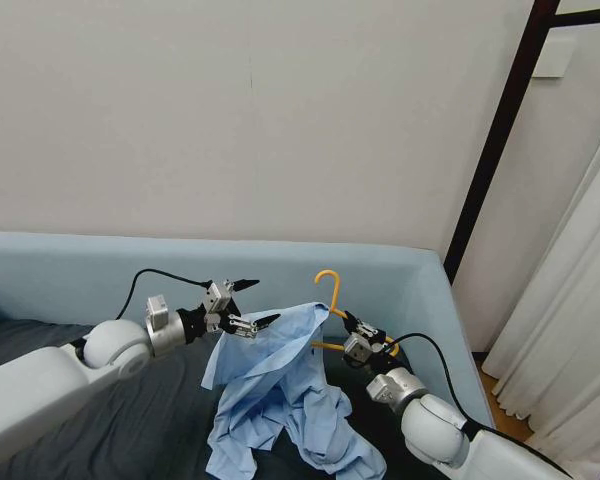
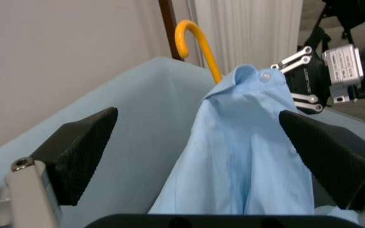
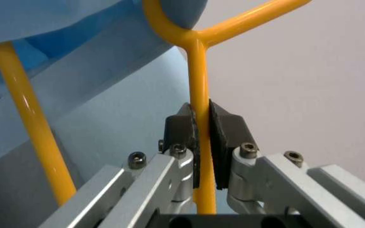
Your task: Pick up the clothes from the sofa and hang them on the clothes hanger.
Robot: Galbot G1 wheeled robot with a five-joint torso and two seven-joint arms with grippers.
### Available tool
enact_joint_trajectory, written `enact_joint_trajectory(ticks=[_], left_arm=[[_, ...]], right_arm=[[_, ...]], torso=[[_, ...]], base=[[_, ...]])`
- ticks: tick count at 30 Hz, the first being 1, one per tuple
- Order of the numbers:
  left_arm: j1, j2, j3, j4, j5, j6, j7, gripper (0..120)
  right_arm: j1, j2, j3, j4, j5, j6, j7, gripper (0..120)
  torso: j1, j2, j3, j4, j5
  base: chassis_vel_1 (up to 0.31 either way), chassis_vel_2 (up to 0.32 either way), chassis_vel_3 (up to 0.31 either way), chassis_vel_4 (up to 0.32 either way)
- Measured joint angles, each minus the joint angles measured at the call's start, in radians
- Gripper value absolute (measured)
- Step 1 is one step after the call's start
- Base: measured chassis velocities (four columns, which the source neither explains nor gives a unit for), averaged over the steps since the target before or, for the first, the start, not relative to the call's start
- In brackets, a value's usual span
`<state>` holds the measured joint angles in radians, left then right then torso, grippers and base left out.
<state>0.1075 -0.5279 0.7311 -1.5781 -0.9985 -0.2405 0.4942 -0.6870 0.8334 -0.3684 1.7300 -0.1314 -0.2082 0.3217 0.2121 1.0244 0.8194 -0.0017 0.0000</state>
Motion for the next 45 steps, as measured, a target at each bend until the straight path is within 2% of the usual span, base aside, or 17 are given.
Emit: enact_joint_trajectory(ticks=[1, 4, 5, 8, 15, 23, 25, 30, 34, 36, 40, 41, 45], left_arm=[[0.000, 0.000, 0.000, 0.000, 0.000, 0.000, 0.000, 100], [-0.070, -0.080, 0.086, 0.080, -0.012, 0.011, 0.031, 100], [-0.070, -0.080, 0.086, 0.080, -0.012, 0.011, 0.031, 100], [-0.142, -0.161, 0.155, 0.163, -0.018, 0.026, 0.058, 100], [-0.242, -0.229, 0.254, 0.251, -0.027, 0.043, 0.089, 99], [-0.311, -0.284, 0.349, 0.319, -0.029, 0.057, 0.202, 93], [-0.326, -0.300, 0.372, 0.351, -0.024, 0.058, 0.225, 84], [-0.337, -0.328, 0.391, 0.387, -0.028, 0.063, 0.232, 72], [-0.344, -0.375, 0.405, 0.430, -0.049, 0.075, 0.268, 52], [-0.344, -0.382, 0.405, 0.433, -0.053, 0.078, 0.274, 49], [-0.336, -0.403, 0.407, 0.451, -0.059, 0.082, 0.283, 30], [-0.336, -0.403, 0.407, 0.451, -0.059, 0.082, 0.283, 30], [-0.334, -0.405, 0.410, 0.454, -0.059, 0.082, 0.294, 12]], right_arm=[[0.000, 0.000, 0.000, 0.000, 0.000, 0.000, 0.000, 4], [-0.022, -0.012, 0.026, 0.001, -0.011, 0.007, -0.005, 4], [-0.022, -0.012, 0.026, 0.001, -0.011, 0.007, -0.005, 4], [-0.051, -0.031, 0.055, 0.009, -0.026, 0.025, -0.009, 4], [-0.068, -0.032, 0.072, 0.005, -0.053, 0.047, -0.008, 4], [-0.069, -0.027, 0.082, -0.006, -0.082, 0.069, -0.008, 4], [-0.069, -0.026, 0.083, -0.005, -0.082, 0.069, -0.008, 4], [-0.063, -0.027, 0.087, -0.007, -0.092, 0.076, -0.008, 4], [-0.072, -0.034, 0.098, -0.013, -0.129, 0.105, -0.008, 4], [-0.077, -0.034, 0.101, -0.014, -0.134, 0.108, -0.008, 4], [-0.095, -0.033, 0.112, -0.016, -0.147, 0.118, -0.008, 4], [-0.095, -0.033, 0.112, -0.016, -0.147, 0.118, -0.008, 4], [-0.097, -0.034, 0.116, -0.016, -0.147, 0.124, -0.009, 4]], torso=[[0.000, 0.000, 0.000, 0.0000, 0.0000], [0.000, 0.000, 0.000, 0.0000, 0.0000], [0.000, 0.000, 0.000, 0.0000, 0.0000], [0.000, 0.000, 0.000, -0.0004, 0.0000], [0.000, 0.000, 0.000, 0.0005, 0.0002], [0.000, 0.000, 0.000, 0.0003, 0.0000], [0.000, 0.000, 0.000, 0.0004, 0.0000], [0.000, 0.000, 0.000, 0.0003, 0.0000], [0.000, 0.000, 0.000, 0.0001, 0.0000], [0.000, 0.000, 0.000, 0.0001, 0.0000], [0.000, 0.000, 0.000, 0.0000, 0.0000], [0.000, 0.000, 0.000, 0.0000, 0.0000], [0.000, 0.000, 0.000, 0.0003, -0.0001]], base=[[0.000, 0.000, 0.000, 0.000], [0.000, 0.000, 0.000, 0.000], [0.000, 0.000, 0.000, 0.000], [0.000, 0.000, 0.000, 0.000], [0.000, 0.000, 0.000, 0.000], [0.000, 0.000, 0.000, 0.000], [0.000, 0.000, 0.000, 0.000], [0.000, 0.000, 0.000, 0.000], [0.000, 0.000, 0.000, 0.000], [0.000, 0.000, 0.000, 0.000], [0.000, 0.000, 0.000, 0.000], [0.000, 0.000, 0.000, 0.000], [0.000, 0.000, 0.000, 0.000]])
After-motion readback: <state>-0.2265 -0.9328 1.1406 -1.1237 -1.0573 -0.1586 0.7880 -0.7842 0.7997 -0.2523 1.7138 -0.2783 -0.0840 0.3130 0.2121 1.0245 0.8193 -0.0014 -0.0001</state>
